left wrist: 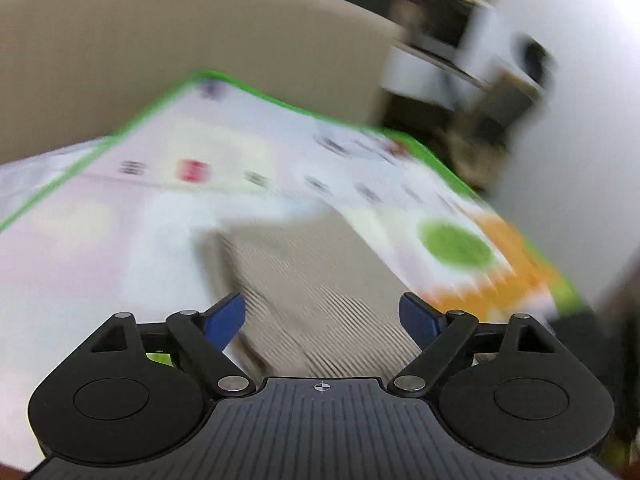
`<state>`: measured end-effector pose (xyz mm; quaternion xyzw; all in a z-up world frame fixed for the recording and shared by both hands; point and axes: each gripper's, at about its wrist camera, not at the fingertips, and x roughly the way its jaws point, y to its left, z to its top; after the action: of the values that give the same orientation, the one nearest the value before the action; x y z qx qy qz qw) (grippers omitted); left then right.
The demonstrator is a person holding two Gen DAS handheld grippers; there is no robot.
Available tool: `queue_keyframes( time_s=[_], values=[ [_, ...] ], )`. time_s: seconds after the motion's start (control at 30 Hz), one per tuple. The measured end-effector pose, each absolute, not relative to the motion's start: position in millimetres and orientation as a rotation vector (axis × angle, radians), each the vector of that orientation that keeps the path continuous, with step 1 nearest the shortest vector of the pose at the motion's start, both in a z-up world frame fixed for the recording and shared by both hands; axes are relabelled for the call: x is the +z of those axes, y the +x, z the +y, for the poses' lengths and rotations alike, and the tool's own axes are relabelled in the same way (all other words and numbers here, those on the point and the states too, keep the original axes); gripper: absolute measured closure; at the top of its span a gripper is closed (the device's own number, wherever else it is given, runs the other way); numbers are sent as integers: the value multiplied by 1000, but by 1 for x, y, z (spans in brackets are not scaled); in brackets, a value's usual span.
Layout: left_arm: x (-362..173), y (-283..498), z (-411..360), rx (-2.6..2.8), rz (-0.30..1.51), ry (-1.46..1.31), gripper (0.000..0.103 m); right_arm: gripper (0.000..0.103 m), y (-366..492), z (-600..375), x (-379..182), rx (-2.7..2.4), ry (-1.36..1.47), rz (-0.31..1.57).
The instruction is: Fold clothes
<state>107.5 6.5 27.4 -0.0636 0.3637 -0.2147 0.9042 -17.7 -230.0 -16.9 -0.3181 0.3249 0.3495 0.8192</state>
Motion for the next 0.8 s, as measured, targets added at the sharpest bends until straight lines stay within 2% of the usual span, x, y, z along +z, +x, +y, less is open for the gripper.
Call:
queue_keyframes(
  time_s=[0.1, 0.23, 0.33, 0.4, 0.53, 0.73, 0.8],
  values=[
    [15, 140, -7, -368, 801, -146, 17, 80, -17, -235, 15, 787, -664, 716],
    [-35, 167, -31, -350, 945, -53, 25, 80, 2, -227, 53, 828, -704, 715],
    [-68, 174, -32, -339, 1013, 26, 19, 80, 30, -217, 63, 854, -784, 689],
    [-71, 177, -19, -344, 1008, -26, 18, 79, 56, -206, 51, 859, -810, 683],
    [-55, 179, 16, -284, 911, -145, 26, 79, 108, -185, 28, 869, -863, 669],
    [-34, 167, 63, -298, 786, -325, 23, 76, 170, -166, -16, 897, -851, 717],
    [-33, 167, 62, -393, 771, -367, 21, 71, 183, -166, -29, 883, -831, 741]
  ],
)
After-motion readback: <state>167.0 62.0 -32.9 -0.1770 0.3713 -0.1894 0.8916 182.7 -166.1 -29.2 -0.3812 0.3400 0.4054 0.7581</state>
